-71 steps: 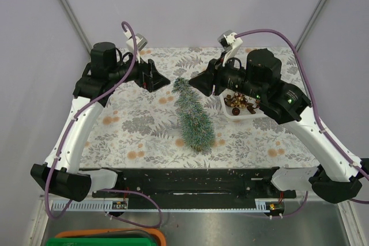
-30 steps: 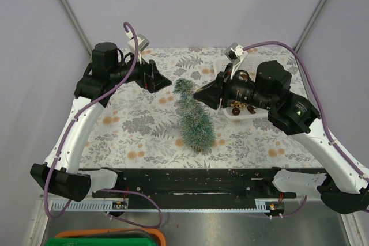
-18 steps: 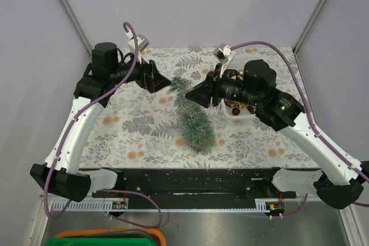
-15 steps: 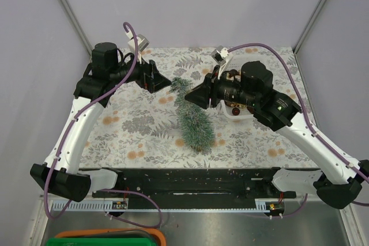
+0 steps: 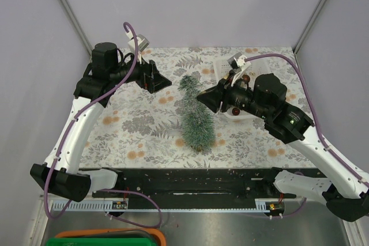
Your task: Decorate the small christmas tree
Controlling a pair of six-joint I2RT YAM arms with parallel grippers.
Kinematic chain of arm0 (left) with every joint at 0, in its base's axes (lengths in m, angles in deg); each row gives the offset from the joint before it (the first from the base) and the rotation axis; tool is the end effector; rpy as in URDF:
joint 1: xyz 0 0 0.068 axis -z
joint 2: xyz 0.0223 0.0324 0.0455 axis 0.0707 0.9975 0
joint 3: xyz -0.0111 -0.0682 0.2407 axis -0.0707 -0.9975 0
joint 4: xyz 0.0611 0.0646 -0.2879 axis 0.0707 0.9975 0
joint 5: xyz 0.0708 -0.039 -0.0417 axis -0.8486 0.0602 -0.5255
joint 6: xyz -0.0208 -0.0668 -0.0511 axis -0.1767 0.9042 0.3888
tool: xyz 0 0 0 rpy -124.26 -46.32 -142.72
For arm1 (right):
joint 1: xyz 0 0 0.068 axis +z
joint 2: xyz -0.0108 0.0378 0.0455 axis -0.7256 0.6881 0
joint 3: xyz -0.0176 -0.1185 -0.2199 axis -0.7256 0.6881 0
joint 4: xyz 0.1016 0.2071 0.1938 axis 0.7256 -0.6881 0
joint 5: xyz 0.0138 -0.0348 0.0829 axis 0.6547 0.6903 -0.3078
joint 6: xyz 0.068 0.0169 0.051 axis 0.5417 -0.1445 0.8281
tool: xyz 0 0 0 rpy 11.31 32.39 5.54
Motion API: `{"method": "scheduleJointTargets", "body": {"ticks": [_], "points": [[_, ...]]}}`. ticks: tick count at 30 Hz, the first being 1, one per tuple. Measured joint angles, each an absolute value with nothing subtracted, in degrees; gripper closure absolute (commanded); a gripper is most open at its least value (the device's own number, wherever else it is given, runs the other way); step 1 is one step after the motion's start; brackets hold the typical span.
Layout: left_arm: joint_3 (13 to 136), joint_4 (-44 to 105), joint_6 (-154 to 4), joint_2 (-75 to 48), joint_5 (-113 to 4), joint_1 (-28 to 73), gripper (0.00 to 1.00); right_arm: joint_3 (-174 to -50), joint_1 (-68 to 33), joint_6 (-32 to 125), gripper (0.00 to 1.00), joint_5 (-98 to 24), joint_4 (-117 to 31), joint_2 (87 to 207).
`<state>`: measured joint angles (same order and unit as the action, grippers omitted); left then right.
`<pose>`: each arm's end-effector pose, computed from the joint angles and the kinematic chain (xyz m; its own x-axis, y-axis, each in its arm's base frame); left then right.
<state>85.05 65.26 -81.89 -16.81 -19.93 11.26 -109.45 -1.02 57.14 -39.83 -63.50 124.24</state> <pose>0.3098 -0.1389 0.4083 -0.4199 0.0540 -0.9060 0.7721 0.5459 -0.3253 0.2035 0.2266 0.4333 -0.3227 0.0966 -0.9416 -0.7648 0.5595 0.3195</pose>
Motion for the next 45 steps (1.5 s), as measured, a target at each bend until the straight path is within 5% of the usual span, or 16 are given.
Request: {"method": "scheduleJointTargets", "body": {"ticks": [3, 11, 17, 38, 45], "points": [[85.05, 65.28, -81.89, -16.81, -19.93, 11.26, 0.05, -109.34, -1.02, 57.14, 0.90, -39.55, -63.21, 124.68], [85.05, 65.28, -81.89, -16.92, -19.93, 11.26, 0.04, -109.34, -1.02, 56.75, 0.44, -39.61, -62.06, 125.94], [85.05, 65.28, -81.91, -16.92, -19.93, 11.26, 0.05, -109.34, -1.02, 55.68, 0.32, -39.55, -62.17, 125.29], [85.05, 65.35, -82.16, -16.94, -19.98, 11.26, 0.04, -112.51, -1.02, 51.81, 0.29, -33.87, -65.86, 123.08], [84.75, 66.05, -83.51, -17.68, -20.50, 11.26, 0.01, -120.37, -1.90, 51.04, 0.36, -23.66, -69.92, 125.55]]}}
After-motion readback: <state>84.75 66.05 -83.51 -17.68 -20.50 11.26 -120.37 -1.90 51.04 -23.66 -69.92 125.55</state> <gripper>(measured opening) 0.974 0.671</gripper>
